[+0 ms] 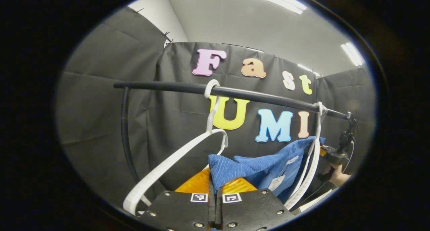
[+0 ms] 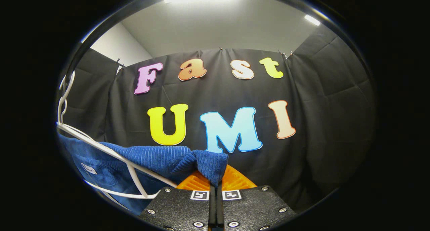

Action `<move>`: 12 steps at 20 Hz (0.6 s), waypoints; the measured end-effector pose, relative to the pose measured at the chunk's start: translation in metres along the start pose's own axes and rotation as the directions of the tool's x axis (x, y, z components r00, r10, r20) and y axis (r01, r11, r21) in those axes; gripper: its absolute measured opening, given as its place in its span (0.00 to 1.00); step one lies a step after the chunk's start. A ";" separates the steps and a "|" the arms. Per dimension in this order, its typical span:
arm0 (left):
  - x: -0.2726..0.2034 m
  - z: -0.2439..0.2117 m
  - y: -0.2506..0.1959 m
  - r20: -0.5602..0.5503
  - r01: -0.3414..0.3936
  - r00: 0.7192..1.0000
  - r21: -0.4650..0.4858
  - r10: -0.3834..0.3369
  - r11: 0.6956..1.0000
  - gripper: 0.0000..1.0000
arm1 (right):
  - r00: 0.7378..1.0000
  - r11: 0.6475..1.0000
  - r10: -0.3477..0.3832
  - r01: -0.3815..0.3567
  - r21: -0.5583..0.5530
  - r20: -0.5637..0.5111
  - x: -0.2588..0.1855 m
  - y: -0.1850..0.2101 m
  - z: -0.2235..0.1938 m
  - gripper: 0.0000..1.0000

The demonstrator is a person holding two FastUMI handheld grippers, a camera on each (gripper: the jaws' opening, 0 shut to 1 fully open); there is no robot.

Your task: Grasp the clothes on the hanger with both hands and then place them into the laundry hamper below.

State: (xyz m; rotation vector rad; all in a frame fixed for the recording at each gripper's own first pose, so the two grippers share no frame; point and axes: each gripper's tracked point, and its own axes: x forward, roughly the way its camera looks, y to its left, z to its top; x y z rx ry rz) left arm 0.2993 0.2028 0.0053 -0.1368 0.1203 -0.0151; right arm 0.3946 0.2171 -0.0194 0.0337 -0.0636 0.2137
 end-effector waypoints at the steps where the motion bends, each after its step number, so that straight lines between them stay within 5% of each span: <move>1: 0.002 -0.004 0.003 -0.008 0.002 1.000 -0.011 -0.002 1.000 0.01 | 1.000 1.000 -0.001 0.001 -0.016 0.002 0.001 -0.001 -0.001 0.00; 12: 0.023 -0.059 -0.002 -0.115 0.009 0.993 -0.061 -0.016 0.998 0.00 | 1.000 0.989 -0.001 0.000 -0.149 -0.005 0.008 0.003 -0.013 0.00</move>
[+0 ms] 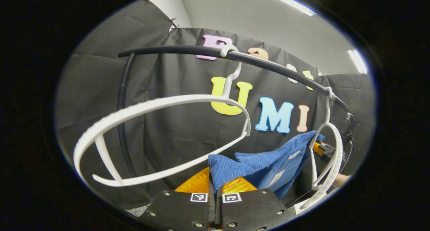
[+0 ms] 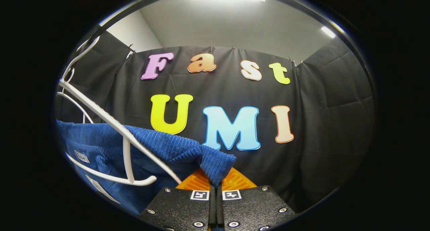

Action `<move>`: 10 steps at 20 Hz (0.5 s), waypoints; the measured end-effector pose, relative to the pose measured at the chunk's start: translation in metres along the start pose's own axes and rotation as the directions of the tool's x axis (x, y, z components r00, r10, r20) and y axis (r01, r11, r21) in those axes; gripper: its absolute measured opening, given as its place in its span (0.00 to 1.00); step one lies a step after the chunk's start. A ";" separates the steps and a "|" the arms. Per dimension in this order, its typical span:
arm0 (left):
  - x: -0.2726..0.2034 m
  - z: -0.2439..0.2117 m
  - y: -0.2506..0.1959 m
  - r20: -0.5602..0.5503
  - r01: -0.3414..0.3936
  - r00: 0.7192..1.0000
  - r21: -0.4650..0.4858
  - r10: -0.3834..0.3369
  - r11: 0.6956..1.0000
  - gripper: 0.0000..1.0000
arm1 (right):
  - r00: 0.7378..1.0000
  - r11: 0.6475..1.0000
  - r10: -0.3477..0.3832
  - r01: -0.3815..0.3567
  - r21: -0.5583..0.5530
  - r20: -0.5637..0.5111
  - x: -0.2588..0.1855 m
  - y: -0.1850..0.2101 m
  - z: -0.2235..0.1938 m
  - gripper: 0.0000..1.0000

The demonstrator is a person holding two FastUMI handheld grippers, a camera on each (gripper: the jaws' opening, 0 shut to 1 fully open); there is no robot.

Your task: Grasp the clothes on the hanger with both hands and then place them into the laundry hamper below.

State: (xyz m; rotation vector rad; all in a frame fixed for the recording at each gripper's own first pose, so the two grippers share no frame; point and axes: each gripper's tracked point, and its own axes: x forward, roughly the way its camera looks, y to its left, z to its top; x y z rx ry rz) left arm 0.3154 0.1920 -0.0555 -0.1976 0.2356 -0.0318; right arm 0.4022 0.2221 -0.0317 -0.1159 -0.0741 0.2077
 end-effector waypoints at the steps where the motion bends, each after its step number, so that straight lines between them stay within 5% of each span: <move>1: 0.002 -0.003 0.002 -0.011 -0.006 1.000 0.005 0.006 1.000 0.01 | 1.000 1.000 0.004 -0.004 -0.010 -0.003 0.000 0.001 -0.003 0.00; 6: 0.001 -0.011 -0.002 -0.052 -0.024 0.998 0.117 0.030 0.993 0.01 | 0.999 1.000 0.007 -0.008 -0.024 -0.037 -0.001 0.004 -0.023 0.00; 10: 0.003 -0.025 -0.006 -0.071 -0.028 0.997 0.063 0.032 0.998 0.01 | 0.998 0.999 0.012 -0.015 -0.049 -0.053 -0.004 0.005 -0.034 0.00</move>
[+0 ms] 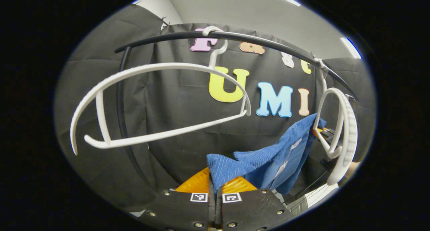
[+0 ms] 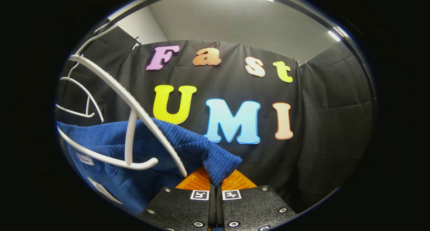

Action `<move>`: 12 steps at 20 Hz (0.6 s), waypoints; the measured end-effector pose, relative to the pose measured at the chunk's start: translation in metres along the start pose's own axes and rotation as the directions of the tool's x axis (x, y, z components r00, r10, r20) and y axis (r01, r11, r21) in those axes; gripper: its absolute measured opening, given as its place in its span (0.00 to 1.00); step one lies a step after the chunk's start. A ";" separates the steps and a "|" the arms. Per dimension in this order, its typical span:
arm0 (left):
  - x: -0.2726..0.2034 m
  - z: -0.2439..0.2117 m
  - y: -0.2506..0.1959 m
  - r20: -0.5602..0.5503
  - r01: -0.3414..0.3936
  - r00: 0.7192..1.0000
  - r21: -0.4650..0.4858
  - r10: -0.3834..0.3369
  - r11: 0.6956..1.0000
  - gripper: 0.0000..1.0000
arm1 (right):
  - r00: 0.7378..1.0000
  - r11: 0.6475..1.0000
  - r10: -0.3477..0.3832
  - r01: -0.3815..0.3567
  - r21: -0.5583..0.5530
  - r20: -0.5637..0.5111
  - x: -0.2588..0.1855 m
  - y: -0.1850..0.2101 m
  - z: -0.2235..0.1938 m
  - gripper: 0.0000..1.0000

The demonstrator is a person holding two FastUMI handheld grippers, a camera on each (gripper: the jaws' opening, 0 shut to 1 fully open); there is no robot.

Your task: Grasp the clothes on the hanger with both hands and then place them into the laundry hamper below.

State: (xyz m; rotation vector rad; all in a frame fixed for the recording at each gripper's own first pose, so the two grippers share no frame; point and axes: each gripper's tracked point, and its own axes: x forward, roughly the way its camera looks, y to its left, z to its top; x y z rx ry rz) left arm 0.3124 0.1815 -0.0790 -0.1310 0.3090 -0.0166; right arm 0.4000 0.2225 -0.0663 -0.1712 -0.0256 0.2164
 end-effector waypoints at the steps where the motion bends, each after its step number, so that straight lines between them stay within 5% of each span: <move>1: 0.000 -0.003 -0.005 -0.003 -0.003 1.000 -0.024 0.003 1.000 0.01 | 1.000 1.000 0.003 -0.003 0.001 -0.008 -0.002 0.000 -0.001 0.00; 12: -0.022 -0.025 -0.011 -0.029 -0.095 0.995 -0.110 0.093 0.989 0.01 | 0.989 0.998 0.070 -0.069 0.013 -0.131 -0.019 0.007 -0.039 0.00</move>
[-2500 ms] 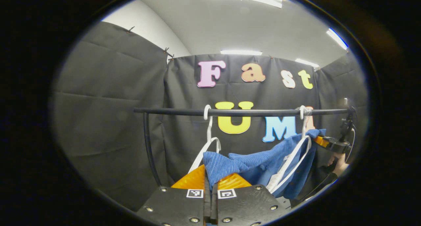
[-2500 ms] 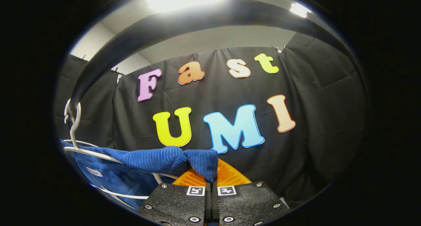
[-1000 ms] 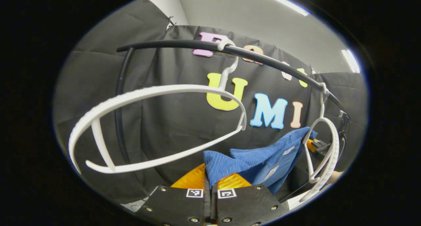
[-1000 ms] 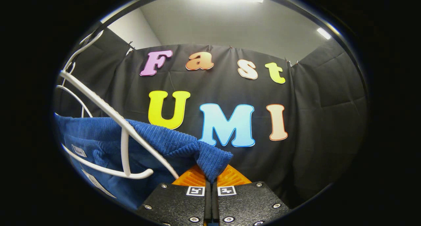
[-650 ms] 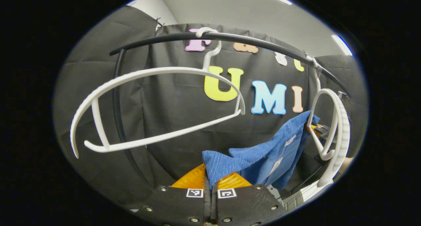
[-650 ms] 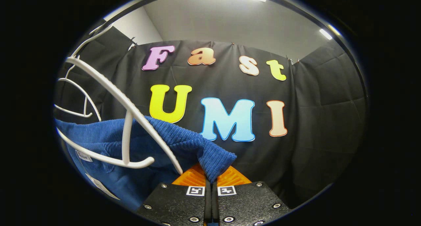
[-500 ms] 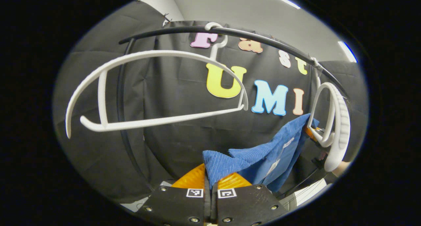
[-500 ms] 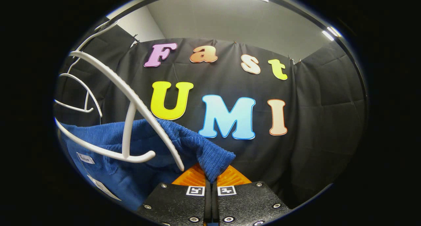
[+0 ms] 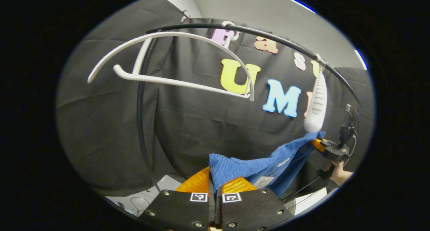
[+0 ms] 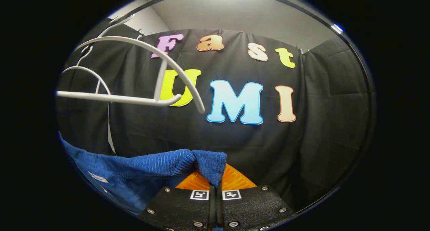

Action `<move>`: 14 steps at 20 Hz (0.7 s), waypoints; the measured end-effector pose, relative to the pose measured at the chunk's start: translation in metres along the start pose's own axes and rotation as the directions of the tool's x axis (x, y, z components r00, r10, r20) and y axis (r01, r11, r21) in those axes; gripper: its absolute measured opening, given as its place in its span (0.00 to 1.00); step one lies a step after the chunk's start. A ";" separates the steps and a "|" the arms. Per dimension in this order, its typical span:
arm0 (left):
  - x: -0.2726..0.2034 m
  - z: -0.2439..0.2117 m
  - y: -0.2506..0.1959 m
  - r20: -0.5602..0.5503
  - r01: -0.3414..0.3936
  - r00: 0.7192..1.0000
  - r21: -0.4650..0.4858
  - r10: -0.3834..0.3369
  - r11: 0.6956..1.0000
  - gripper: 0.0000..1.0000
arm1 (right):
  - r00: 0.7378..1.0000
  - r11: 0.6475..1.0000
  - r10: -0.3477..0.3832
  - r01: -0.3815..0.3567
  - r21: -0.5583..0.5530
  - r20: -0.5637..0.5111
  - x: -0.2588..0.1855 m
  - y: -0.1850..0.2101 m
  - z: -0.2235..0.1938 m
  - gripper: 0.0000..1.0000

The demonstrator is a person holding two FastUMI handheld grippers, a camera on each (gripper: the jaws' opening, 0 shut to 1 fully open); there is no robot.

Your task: Grasp the clothes on the hanger with both hands and then place them into the laundry hamper below.

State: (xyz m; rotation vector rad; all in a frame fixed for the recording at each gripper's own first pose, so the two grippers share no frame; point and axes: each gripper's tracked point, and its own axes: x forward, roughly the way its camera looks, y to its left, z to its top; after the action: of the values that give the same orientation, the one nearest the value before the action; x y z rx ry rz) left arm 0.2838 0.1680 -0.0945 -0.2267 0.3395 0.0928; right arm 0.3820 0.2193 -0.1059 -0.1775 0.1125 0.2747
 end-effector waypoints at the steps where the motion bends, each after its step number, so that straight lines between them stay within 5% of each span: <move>1: -0.004 -0.001 0.001 0.007 -0.014 1.000 -0.005 0.014 1.000 0.01 | 1.000 1.000 0.021 -0.021 -0.003 -0.014 -0.005 0.003 -0.006 0.00; 14: -0.046 -0.004 0.022 0.044 -0.275 0.959 -0.061 0.278 0.959 0.00 | 0.957 0.959 0.279 -0.275 0.062 -0.076 -0.062 0.037 -0.021 0.00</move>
State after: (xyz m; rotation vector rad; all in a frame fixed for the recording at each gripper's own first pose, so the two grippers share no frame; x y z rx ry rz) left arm 0.2361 0.1864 -0.0866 -0.2290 0.3152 0.3847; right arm 0.3104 0.2340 -0.1241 -0.1225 0.2288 0.5444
